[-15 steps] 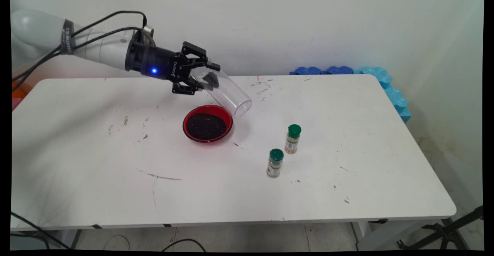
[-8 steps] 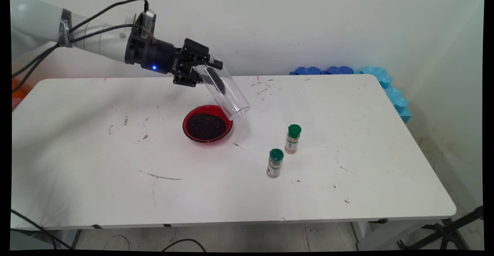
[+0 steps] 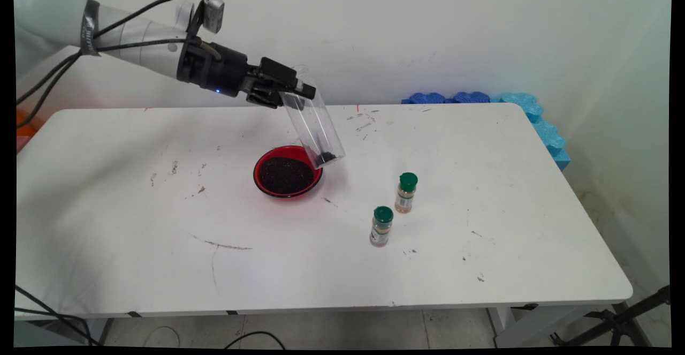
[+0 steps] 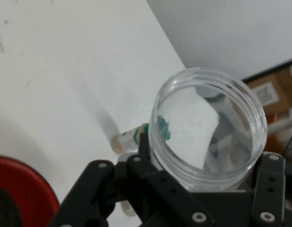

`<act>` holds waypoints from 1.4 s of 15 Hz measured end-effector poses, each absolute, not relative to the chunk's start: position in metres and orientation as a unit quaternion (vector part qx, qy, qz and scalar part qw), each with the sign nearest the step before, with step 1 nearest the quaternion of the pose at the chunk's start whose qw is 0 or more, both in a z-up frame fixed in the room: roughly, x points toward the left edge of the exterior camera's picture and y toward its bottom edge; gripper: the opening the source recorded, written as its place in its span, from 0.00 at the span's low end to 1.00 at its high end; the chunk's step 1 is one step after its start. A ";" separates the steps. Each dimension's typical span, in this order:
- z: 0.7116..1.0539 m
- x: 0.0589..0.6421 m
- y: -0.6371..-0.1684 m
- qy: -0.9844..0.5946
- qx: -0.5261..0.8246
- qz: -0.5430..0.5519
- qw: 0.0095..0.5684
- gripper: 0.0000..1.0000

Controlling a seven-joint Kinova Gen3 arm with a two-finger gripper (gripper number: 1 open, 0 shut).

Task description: Pour the black seasoning powder in the red bowl, then place the picked object on the table

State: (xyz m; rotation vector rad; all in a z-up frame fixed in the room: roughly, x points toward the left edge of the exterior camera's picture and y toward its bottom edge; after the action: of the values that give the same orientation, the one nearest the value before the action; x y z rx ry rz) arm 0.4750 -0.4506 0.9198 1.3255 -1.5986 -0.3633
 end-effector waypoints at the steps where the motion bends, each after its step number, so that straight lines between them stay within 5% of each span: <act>1: 0.921 0.472 -0.450 -0.673 0.532 -0.138 0.495 0.00; 21: 0.905 0.351 -0.438 -0.855 0.283 0.057 0.430 0.00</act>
State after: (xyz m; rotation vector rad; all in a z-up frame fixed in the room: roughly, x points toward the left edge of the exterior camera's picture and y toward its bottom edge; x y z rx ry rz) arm 0.3507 -0.4377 0.9053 0.7056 -2.1344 0.1431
